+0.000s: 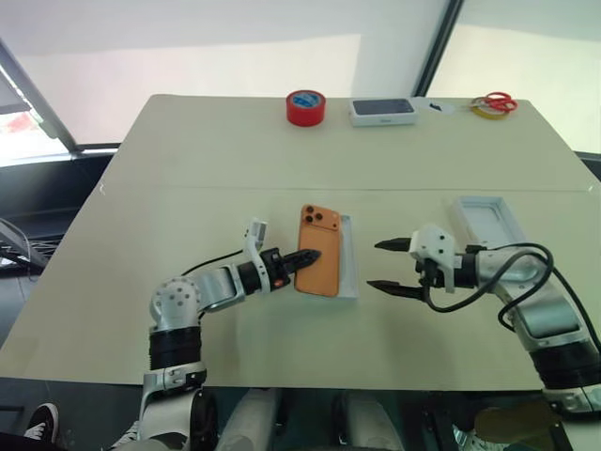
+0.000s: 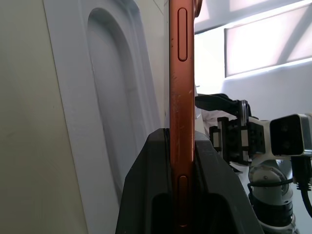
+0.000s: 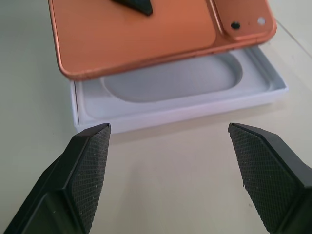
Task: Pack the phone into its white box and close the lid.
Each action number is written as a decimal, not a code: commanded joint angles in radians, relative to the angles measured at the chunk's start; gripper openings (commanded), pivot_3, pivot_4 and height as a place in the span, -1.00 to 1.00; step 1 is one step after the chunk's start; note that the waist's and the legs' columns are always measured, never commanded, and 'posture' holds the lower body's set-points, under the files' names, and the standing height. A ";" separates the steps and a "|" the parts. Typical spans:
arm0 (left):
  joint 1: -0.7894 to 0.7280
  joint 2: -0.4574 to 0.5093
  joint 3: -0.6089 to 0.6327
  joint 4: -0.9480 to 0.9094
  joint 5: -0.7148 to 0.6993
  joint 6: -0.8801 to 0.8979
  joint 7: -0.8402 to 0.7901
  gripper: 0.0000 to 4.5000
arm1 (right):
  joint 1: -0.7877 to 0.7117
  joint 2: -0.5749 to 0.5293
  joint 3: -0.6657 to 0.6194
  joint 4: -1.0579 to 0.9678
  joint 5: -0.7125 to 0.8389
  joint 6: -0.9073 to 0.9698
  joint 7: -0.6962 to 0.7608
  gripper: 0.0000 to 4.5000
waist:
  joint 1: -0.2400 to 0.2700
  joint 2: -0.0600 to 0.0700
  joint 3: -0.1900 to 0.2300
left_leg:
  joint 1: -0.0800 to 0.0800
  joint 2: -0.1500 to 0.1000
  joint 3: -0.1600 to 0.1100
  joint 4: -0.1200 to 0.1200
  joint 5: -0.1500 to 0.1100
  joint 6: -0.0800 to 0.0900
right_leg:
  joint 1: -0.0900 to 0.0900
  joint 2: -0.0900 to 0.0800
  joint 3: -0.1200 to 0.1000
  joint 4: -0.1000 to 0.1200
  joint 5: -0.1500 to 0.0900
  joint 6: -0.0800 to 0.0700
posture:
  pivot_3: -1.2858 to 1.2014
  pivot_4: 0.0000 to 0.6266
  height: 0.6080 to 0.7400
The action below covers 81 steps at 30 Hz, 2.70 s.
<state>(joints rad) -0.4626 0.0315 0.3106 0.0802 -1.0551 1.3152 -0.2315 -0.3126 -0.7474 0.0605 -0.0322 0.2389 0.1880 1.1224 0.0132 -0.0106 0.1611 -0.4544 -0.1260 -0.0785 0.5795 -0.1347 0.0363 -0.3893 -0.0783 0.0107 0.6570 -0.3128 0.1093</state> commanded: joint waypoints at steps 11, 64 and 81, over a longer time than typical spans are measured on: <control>-0.072 0.036 -0.060 -0.048 0.026 0.056 0.038 0.69 | -0.016 0.023 0.007 0.017 -0.029 -0.065 -0.024 0.81 | 0.000 0.000 0.000 | 0.001 -0.001 0.000 0.001 0.000 0.000 | 0.002 0.000 0.000 0.000 0.000 0.000 | 0.03 -0.52 1.00; -0.492 -0.160 -0.575 0.707 0.836 -0.779 -0.653 -1.00 | -0.008 -0.165 -0.070 0.328 -0.229 -0.313 -0.082 -0.97 | 0.021 0.001 0.000 | -0.001 -0.002 0.000 0.002 0.000 0.000 | 0.004 -0.002 -0.002 0.000 0.000 0.000 | 0.03 -0.52 1.00; -0.463 -0.193 -0.510 0.718 0.879 -0.904 -0.583 -1.00 | -0.019 -0.181 -0.077 0.357 -0.234 -0.324 -0.065 -0.97 | 0.023 0.001 0.000 | -0.005 -0.002 0.000 0.007 0.000 0.000 | 0.001 -0.001 -0.002 0.006 0.001 0.001 | 0.03 -0.52 1.00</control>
<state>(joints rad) -0.9267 -0.1424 -0.2001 0.8571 -0.1719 0.4407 -0.7920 -0.3101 -0.9224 -0.0034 0.3488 -0.0239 -0.1165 1.0482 0.0363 -0.0096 0.1614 -0.4589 -0.1283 -0.0790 0.5868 -0.1345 0.0365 -0.3886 -0.0795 0.0091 0.6630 -0.3122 0.1107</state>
